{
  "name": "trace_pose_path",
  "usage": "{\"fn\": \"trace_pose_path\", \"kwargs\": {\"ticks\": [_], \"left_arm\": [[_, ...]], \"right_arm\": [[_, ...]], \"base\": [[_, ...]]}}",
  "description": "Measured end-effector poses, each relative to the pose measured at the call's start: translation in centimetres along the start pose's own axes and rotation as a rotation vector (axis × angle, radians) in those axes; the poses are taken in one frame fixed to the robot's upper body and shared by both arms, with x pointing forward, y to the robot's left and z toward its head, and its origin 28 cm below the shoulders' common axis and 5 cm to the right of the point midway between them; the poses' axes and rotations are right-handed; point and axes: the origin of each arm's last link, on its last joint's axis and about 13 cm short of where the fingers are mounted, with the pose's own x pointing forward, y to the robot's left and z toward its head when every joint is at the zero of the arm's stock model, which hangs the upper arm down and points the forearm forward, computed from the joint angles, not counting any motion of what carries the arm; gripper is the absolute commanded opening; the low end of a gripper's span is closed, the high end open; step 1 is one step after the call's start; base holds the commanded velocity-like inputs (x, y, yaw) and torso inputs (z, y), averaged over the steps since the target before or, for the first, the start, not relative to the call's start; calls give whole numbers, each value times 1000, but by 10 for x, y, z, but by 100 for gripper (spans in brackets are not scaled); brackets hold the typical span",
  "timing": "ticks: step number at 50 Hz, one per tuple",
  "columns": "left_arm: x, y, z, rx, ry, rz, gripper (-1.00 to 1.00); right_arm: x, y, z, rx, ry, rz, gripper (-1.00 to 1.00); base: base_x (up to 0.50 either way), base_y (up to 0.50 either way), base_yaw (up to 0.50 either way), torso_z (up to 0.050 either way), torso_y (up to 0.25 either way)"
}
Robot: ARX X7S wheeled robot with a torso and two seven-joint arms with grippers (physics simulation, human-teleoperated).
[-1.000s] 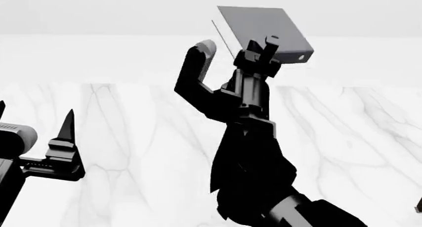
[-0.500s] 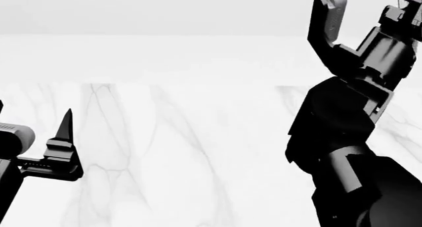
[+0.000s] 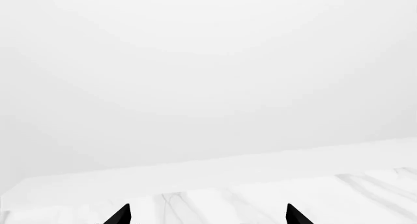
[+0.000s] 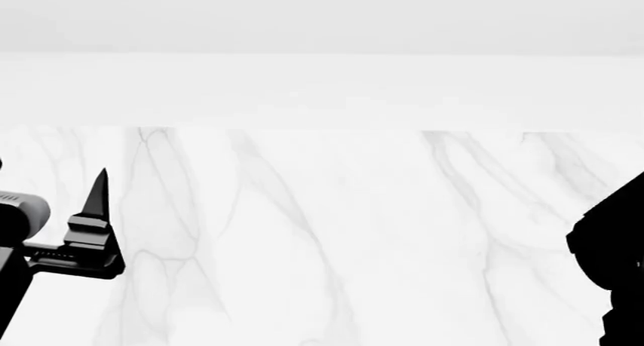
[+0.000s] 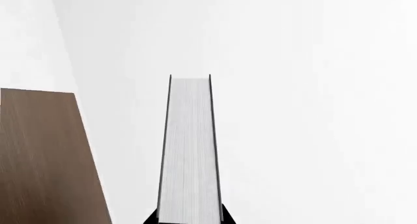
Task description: Pick up the book on the left and place it on top of the shelf.
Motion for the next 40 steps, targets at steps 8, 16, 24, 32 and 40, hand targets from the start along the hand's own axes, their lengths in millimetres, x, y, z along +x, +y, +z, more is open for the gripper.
{"fn": "trace_pose_path", "kwargs": {"ticks": [8, 16, 24, 32, 40], "left_arm": [[-1, 0, -1, 0, 1, 2, 100], [-1, 0, -1, 0, 2, 3, 100], [-2, 1, -2, 0, 4, 5, 100], [-2, 1, -2, 1, 5, 5, 100], [-2, 1, -3, 1, 6, 6, 100]], "right_arm": [[8, 9, -19, 17, 121, 40, -100], [9, 11, -22, 45, 157, 42, -100], [8, 13, -22, 60, 169, 32, -100], [7, 14, -22, 69, 177, 25, -100], [6, 15, -22, 67, 175, 19, 100]], "base": [[0, 0, 0, 0, 1], [0, 0, 0, 0, 0], [0, -1, -3, 0, 0], [1, -2, -4, 0, 0], [3, -3, -2, 0, 0]]}}
